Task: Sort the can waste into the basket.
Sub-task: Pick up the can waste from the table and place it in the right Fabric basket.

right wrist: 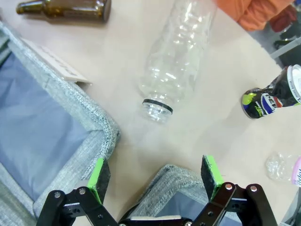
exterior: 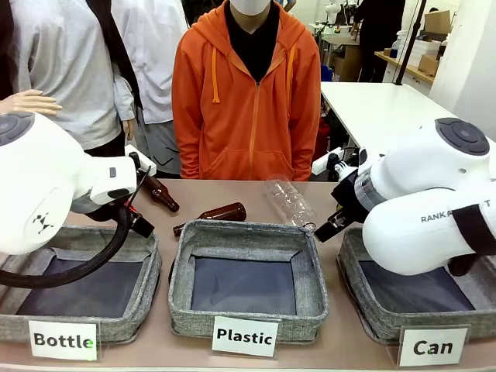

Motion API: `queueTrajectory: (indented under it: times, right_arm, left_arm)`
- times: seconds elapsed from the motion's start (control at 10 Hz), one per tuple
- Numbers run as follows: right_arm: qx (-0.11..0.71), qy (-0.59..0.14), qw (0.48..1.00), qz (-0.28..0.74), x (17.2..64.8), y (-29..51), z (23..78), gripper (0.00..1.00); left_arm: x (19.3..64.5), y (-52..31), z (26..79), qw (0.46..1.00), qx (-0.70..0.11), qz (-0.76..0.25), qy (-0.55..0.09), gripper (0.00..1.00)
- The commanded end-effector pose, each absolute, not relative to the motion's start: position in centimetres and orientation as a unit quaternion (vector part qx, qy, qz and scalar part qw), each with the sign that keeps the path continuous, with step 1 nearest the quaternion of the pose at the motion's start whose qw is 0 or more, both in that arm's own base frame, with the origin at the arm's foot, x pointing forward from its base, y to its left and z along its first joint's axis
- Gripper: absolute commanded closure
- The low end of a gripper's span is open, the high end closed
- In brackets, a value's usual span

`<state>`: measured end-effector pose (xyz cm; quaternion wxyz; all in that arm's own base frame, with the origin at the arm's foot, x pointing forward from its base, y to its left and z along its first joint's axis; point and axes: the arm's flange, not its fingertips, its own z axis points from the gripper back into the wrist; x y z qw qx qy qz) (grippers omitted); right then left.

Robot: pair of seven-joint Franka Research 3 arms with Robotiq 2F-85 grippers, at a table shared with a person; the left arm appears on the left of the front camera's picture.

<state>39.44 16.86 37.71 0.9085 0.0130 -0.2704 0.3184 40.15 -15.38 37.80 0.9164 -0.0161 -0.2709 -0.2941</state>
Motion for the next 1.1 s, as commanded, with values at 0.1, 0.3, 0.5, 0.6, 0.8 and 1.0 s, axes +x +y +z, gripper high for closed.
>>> queueTrajectory:
  times: [0.1,0.3,0.5,0.6,0.8,1.0]
  right_arm:
    - [0.094,-0.225,0.945,0.218,35.0,14.6,47.7,0.00]
    - [0.229,-0.201,0.933,0.193,30.5,10.0,52.2,0.00]
    - [0.293,-0.246,0.909,0.166,27.7,2.2,52.3,0.00]
    - [0.338,-0.262,0.896,0.121,27.3,-3.9,50.6,0.00]
    - [0.419,-0.306,0.853,0.051,25.3,-11.6,47.1,0.00]
    - [0.471,-0.333,0.816,-0.035,24.0,-16.5,43.8,0.00]
  left_arm:
    - [32.6,-15.0,48.3,0.901,-0.148,-0.268,-0.308,0.00]
    - [27.1,-11.6,51.8,0.883,-0.243,-0.287,-0.281,0.00]
    - [23.9,-4.3,52.0,0.858,-0.340,-0.243,-0.298,0.00]
    - [23.2,1.3,50.3,0.837,-0.405,-0.188,-0.317,0.00]
    - [20.1,10.2,46.4,0.784,-0.487,-0.079,-0.376,0.00]
    - [18.3,15.1,42.2,0.716,-0.548,0.025,-0.432,0.00]
